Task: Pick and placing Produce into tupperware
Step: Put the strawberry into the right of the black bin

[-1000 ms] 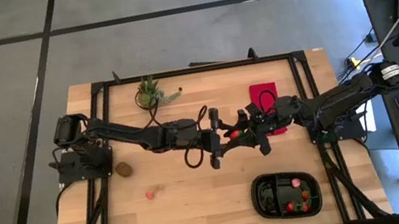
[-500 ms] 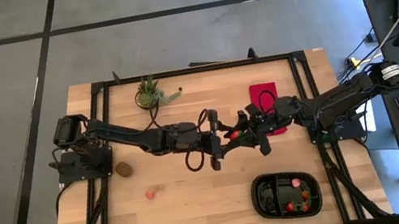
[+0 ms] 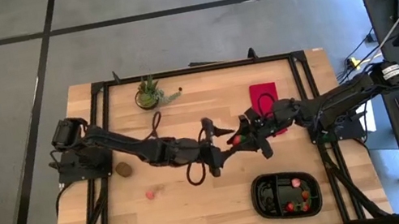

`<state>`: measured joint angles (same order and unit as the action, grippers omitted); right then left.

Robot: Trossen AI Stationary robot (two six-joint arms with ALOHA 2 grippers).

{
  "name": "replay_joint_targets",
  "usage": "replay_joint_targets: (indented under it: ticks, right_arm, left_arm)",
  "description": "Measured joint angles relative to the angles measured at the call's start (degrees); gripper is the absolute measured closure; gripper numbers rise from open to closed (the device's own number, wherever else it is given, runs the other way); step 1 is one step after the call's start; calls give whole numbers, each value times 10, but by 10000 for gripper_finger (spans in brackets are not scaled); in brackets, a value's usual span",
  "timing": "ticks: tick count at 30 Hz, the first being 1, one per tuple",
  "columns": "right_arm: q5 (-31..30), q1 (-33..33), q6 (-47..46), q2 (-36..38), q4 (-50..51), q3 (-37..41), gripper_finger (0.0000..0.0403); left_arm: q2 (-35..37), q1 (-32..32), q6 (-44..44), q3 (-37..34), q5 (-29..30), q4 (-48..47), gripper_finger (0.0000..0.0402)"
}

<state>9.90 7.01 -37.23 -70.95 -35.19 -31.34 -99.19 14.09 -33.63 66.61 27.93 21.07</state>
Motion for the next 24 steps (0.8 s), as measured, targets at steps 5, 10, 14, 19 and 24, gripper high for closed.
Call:
replay_joint_targets:
  ticks: [5,10,14,19,24]
  right_arm:
    - [44,-1,-25,0,19,0,237]
    - [106,2,-65,1,93,-1,236]
    - [134,24,-93,4,192,-1,236]
    - [174,94,-190,4,308,-1,237]
    - [194,186,-309,6,362,-1,243]
  left_arm:
    - [10,21,-15,0,51,-7,104]
    - [32,41,-6,1,56,-77,104]
    - [47,58,20,1,51,-118,104]
    - [49,63,35,1,50,-127,104]
    - [49,55,38,1,40,-126,104]
